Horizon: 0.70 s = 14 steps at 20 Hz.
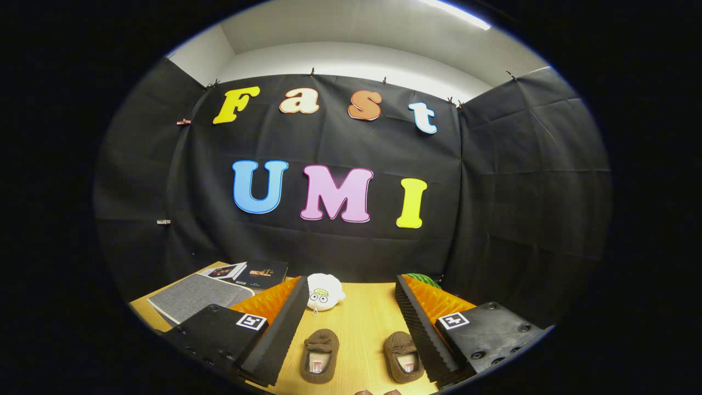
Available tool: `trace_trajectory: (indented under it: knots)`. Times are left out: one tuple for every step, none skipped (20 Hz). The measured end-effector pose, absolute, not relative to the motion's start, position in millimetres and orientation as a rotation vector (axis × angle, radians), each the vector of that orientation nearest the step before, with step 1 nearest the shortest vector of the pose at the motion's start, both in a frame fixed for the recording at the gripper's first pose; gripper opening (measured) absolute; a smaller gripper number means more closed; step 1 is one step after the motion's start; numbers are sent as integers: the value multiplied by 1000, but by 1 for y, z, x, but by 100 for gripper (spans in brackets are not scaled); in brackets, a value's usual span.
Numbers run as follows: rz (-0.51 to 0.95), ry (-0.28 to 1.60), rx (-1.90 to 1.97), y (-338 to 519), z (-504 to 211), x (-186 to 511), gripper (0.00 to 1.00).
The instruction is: Open the storage box then place both shoes into the box .Put the left shoe in first, then the right shoe, with the right side of both shoes facing outward in a uniform manner.
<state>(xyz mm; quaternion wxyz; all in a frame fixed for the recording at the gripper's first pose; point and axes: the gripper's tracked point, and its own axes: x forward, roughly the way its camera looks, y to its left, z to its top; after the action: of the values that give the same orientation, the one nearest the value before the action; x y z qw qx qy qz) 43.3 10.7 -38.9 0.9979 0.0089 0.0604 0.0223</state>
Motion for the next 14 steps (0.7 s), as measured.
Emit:
trace_trajectory:
  knots:
    - [46,129,20,12,-41,47,97]
    - [50,138,22,15,-43,49,97]
    - [51,149,25,17,-46,52,97]
    - [54,161,31,18,-48,56,97]
    - [62,176,43,22,-51,60,97]
    - [74,195,61,26,-53,64,97]
    - [91,216,83,31,-55,69,97]
    - [108,239,106,35,-57,73,97]
    - [129,258,130,39,-59,77,97]
    - [152,279,154,45,-62,84,97]
    - [178,310,172,51,-69,87,97]
    - [205,347,186,58,-78,90,98]
    - [234,380,206,64,-84,92,99]
    - [268,414,236,72,-90,94,99]
